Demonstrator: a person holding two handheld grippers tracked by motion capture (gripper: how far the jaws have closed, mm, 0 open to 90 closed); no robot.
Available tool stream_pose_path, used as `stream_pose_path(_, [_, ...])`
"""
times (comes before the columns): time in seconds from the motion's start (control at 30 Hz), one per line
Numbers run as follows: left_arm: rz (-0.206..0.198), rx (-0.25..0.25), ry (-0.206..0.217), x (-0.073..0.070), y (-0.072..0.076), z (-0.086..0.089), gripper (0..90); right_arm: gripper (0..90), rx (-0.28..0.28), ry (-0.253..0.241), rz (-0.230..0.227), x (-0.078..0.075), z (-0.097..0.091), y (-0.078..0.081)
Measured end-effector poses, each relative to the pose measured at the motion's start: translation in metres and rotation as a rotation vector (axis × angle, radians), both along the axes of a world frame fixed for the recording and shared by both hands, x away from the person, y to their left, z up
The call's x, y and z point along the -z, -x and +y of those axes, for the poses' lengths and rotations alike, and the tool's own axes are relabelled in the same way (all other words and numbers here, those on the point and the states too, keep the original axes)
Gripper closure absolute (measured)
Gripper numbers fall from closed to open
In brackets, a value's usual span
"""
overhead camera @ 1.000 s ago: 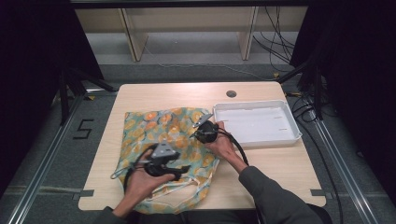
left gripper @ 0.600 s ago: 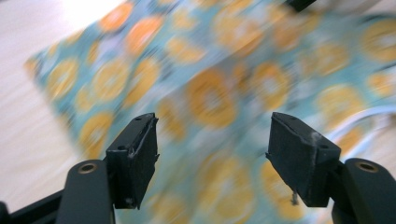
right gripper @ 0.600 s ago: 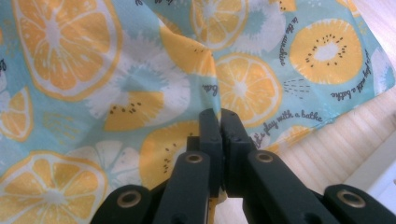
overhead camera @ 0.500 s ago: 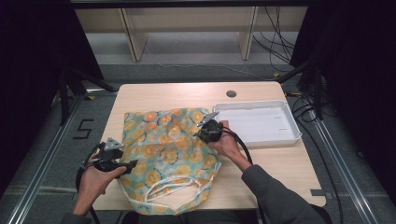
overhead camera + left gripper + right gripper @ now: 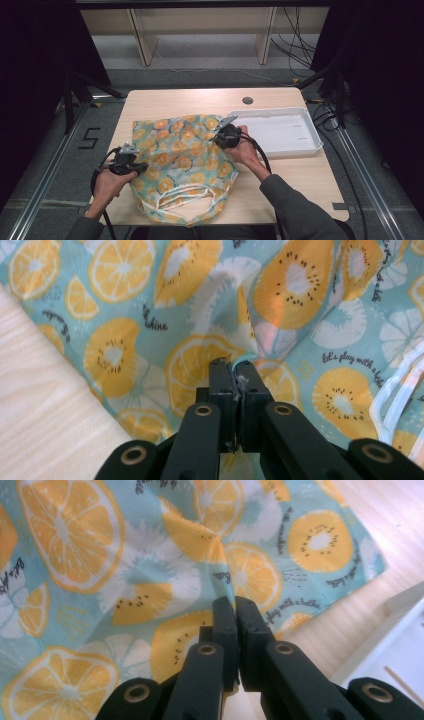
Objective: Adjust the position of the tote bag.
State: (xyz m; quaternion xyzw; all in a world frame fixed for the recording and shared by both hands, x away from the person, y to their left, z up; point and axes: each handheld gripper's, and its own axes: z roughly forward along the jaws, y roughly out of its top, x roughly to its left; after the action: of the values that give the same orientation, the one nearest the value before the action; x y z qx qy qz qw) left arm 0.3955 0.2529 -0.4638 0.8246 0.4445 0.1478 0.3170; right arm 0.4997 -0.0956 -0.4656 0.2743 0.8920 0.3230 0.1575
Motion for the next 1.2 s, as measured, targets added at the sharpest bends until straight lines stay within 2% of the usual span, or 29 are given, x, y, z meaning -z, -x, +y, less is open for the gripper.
stream_pose_path(0.1, [-0.010,0.001,0.003,-0.001,-0.002,0.001,88.8,85.1,0.002,-0.021,-0.023,-0.009,-0.007,0.001])
stream_pose_path(0.13, [-0.001,0.008,0.006,-0.001,-0.004,0.001,88.9,82.7,-0.009,-0.022,-0.028,-0.013,-0.009,0.003])
stream_pose_path(0.2, [-0.007,-0.005,0.011,0.000,-0.004,0.000,88.7,72.3,0.012,-0.050,-0.029,-0.020,-0.010,0.011])
stream_pose_path(0.23, [-0.007,-0.002,0.013,0.000,-0.005,0.001,88.5,68.9,-0.003,-0.050,-0.013,-0.025,-0.011,0.017])
stream_pose_path(0.27, [-0.002,-0.001,0.012,0.000,-0.004,0.002,88.1,66.4,-0.039,-0.055,-0.022,-0.028,-0.010,0.022])
stream_pose_path(0.33, [-0.006,-0.007,0.011,-0.001,-0.004,0.003,87.4,61.3,-0.081,-0.063,-0.006,-0.035,-0.007,0.040])
stream_pose_path(0.37, [-0.004,-0.009,0.020,-0.003,-0.004,0.005,85.9,58.8,-0.103,-0.079,0.029,-0.037,-0.005,0.049])
stream_pose_path(0.43, [-0.002,-0.006,0.028,-0.004,-0.002,0.007,80.4,55.6,-0.167,-0.101,0.059,-0.039,-0.004,0.064])
stream_pose_path(0.47, [-0.002,-0.006,0.028,-0.004,-0.002,0.007,79.1,54.3,-0.176,-0.107,0.061,-0.037,-0.003,0.072])
stream_pose_path(0.57, [-0.013,0.008,0.019,-0.011,0.006,0.005,73.4,52.8,-0.243,-0.116,0.118,-0.032,-0.003,0.090])
stream_pose_path(0.63, [-0.013,0.015,0.016,-0.014,0.009,0.005,70.5,52.1,-0.264,-0.117,0.157,-0.025,-0.003,0.100])
stream_pose_path(0.8, [-0.032,0.002,0.000,-0.020,0.017,0.009,64.1,49.9,-0.287,-0.082,0.183,-0.016,-0.005,0.111])
stream_pose_path(0.83, [-0.037,0.010,0.009,-0.025,0.022,0.011,63.5,49.2,-0.301,-0.095,0.199,-0.015,-0.006,0.119])
stream_pose_path(0.87, [-0.058,0.000,0.016,-0.027,0.024,0.011,62.6,48.8,-0.318,-0.096,0.204,-0.016,-0.007,0.123])
stream_pose_path(0.97, [-0.083,-0.003,0.036,-0.031,0.032,0.008,59.4,47.1,-0.363,-0.105,0.230,-0.016,-0.009,0.134])
stream_pose_path(1.0, [-0.083,-0.003,0.036,-0.031,0.032,0.008,58.9,47.1,-0.363,-0.105,0.230,-0.016,-0.009,0.134])
stream_pose_path(1.03, [-0.102,-0.004,0.057,-0.031,0.036,0.004,58.6,45.0,-0.383,-0.106,0.246,-0.015,-0.010,0.142])
stream_pose_path(1.13, [-0.105,-0.002,0.066,-0.032,0.041,0.000,57.5,41.4,-0.415,-0.108,0.266,-0.012,-0.011,0.151])
stream_pose_path(1.17, [-0.099,0.005,0.058,-0.033,0.042,0.001,57.1,40.5,-0.419,-0.108,0.272,-0.010,-0.011,0.153])
stream_pose_path(1.2, [-0.116,-0.002,0.070,-0.032,0.043,0.000,56.7,39.8,-0.422,-0.097,0.283,-0.009,-0.011,0.156])
